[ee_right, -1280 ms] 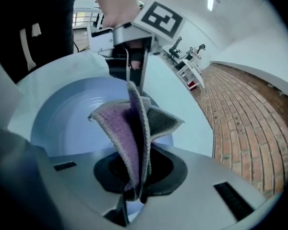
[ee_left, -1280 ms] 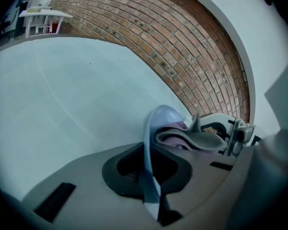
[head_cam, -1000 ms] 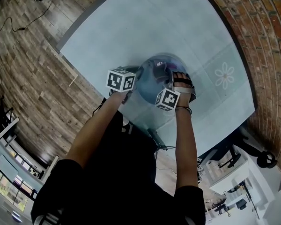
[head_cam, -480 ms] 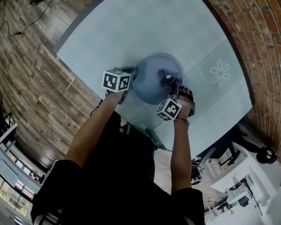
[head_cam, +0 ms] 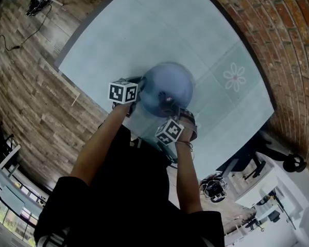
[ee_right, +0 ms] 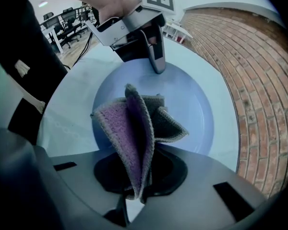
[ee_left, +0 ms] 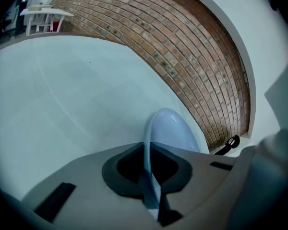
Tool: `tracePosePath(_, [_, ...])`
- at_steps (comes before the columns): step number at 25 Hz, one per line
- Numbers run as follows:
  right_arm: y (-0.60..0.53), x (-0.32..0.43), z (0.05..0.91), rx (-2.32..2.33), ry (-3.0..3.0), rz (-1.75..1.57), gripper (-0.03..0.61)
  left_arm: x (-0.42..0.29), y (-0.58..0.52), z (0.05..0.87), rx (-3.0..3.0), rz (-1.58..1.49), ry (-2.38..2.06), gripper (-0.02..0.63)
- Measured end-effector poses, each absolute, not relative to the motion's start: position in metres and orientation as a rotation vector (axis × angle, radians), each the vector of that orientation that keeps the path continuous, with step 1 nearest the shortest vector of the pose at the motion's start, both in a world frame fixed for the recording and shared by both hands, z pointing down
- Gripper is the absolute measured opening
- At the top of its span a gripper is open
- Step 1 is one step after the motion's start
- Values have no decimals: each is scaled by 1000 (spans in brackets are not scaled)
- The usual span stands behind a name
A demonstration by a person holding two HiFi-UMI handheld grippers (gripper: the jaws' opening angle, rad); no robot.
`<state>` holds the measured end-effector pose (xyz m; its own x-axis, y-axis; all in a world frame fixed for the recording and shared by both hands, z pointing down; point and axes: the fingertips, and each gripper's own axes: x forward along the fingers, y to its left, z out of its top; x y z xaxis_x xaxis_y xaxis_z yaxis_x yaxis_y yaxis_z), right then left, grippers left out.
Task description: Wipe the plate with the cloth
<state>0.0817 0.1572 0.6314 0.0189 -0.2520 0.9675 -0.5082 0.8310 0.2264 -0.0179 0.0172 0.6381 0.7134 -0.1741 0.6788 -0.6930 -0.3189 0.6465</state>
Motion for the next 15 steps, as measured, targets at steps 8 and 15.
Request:
tracePosePath(8, [161, 42, 631, 676, -1649, 405, 54, -18, 18, 638, 1867, 622, -673, 43])
tracePosePath(15, [151, 26, 626, 838, -1717, 576, 55, -22, 17, 636, 1873, 620, -663, 44])
